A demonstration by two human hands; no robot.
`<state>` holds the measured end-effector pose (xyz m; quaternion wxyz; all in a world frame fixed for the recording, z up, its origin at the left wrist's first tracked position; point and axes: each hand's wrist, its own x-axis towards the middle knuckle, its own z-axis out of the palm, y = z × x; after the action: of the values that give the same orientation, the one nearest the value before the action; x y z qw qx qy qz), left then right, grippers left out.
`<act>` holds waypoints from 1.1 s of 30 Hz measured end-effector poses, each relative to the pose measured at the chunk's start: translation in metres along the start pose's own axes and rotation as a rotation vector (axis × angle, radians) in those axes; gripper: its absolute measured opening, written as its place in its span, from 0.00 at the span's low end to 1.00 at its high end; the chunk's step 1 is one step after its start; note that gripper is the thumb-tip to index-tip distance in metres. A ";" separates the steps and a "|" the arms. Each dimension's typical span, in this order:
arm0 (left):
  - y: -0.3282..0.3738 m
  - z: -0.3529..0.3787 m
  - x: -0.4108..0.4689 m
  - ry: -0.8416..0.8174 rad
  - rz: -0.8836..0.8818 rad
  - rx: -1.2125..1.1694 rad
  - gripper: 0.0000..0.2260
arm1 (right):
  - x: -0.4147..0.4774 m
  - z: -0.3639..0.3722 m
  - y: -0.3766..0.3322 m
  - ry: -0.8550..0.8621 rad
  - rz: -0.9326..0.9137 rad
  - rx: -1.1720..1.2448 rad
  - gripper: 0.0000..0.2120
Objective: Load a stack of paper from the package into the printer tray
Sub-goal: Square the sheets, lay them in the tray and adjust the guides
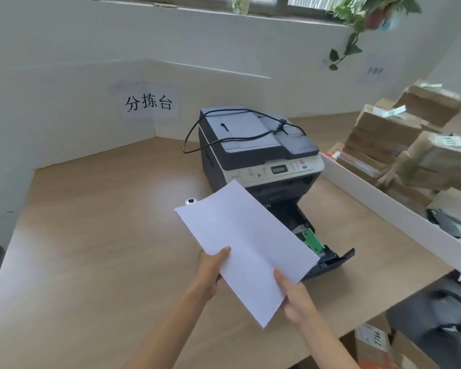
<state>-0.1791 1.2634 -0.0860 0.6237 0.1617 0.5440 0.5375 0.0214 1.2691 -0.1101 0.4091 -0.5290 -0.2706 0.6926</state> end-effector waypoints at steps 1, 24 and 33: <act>-0.007 0.013 -0.001 0.027 0.017 0.030 0.12 | -0.003 -0.015 -0.005 -0.005 -0.001 -0.010 0.18; -0.063 0.148 0.041 -0.053 -0.289 0.132 0.15 | 0.096 -0.182 -0.165 -0.338 0.248 -0.783 0.11; -0.074 0.162 0.086 0.054 -0.147 0.212 0.19 | 0.137 -0.176 -0.160 -0.301 0.186 -0.836 0.11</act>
<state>-0.0189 1.3714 -0.1299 0.6259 0.1720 0.6247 0.4340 0.2194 1.4590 -0.1026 0.0524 -0.5642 -0.5346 0.6269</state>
